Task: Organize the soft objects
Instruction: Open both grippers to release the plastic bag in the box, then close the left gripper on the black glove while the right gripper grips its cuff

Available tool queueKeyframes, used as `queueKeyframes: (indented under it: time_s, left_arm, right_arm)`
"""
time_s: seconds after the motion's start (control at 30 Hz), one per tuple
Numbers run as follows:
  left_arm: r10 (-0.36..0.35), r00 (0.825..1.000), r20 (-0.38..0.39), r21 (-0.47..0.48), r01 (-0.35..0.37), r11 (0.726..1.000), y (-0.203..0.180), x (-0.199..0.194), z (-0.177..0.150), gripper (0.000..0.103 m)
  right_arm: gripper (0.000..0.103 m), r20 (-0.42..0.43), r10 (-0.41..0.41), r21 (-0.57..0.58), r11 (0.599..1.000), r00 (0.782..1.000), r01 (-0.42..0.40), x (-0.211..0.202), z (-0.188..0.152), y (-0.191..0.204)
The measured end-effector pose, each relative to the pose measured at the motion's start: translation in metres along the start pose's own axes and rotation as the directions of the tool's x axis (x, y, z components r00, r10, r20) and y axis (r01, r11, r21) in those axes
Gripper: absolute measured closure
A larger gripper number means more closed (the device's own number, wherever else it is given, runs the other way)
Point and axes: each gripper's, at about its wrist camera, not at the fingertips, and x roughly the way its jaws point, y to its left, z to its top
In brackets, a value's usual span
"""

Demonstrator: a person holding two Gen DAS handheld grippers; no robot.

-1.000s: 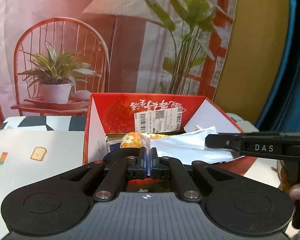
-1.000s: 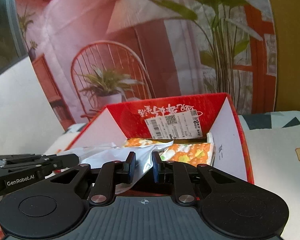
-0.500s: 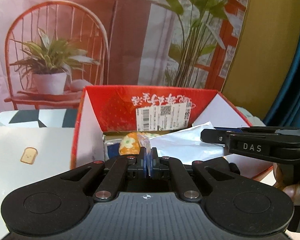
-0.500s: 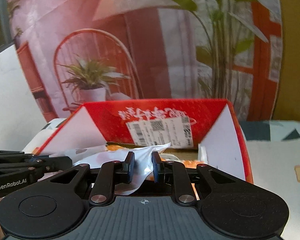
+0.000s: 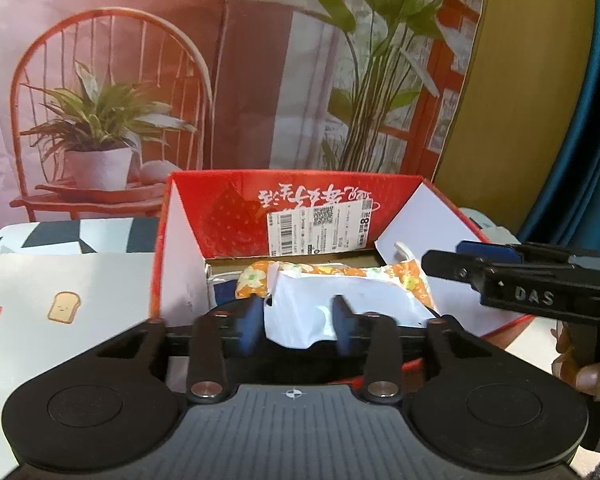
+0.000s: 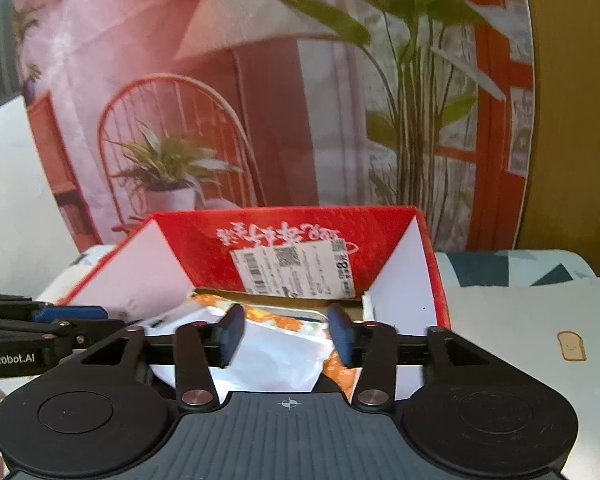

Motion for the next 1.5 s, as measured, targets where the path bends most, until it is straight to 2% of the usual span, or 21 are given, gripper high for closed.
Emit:
queueKeyframes:
  time_s: [0.3, 0.53, 0.67, 0.93, 1.27, 1.5]
  left_arm:
    - [-0.022, 0.999, 0.041, -0.016, 0.023, 1.0, -0.002, -0.05, -0.022, 0.039]
    - [-0.047, 0.998, 0.036, -0.05, 0.048, 0.998, -0.004, -0.08, -0.063, 0.037]
    - [-0.024, 1.0, -0.01, -0.062, 0.024, 0.998, -0.005, -0.081, -0.09, 0.037]
    - [-0.06, 0.995, -0.082, -0.122, 0.05, 0.991, -0.008, -0.075, -0.133, 0.039]
    - [-0.092, 0.987, -0.132, -0.171, 0.068, 0.983, -0.009, -0.071, -0.157, 0.04]
    - [-0.09, 0.983, -0.157, -0.178, 0.061, 0.982, -0.011, -0.076, -0.167, 0.042]
  right_arm:
    - [0.041, 0.058, 0.034, -0.045, 0.999, 0.998, -0.031, -0.051, -0.025, 0.017]
    - [0.041, 0.092, 0.062, -0.097, 0.994, 0.994, -0.054, -0.089, -0.061, 0.028]
    - [0.041, 0.064, 0.072, -0.103, 0.993, 0.995, -0.065, -0.097, -0.085, 0.035]
    - [0.042, -0.062, 0.024, -0.103, 0.994, 0.998, -0.03, -0.087, -0.134, 0.045]
    - [0.042, -0.143, 0.026, -0.025, 0.999, 0.989, -0.029, -0.092, -0.17, 0.037]
    - [0.043, -0.149, 0.039, -0.016, 0.999, 0.988, -0.042, -0.093, -0.179, 0.036]
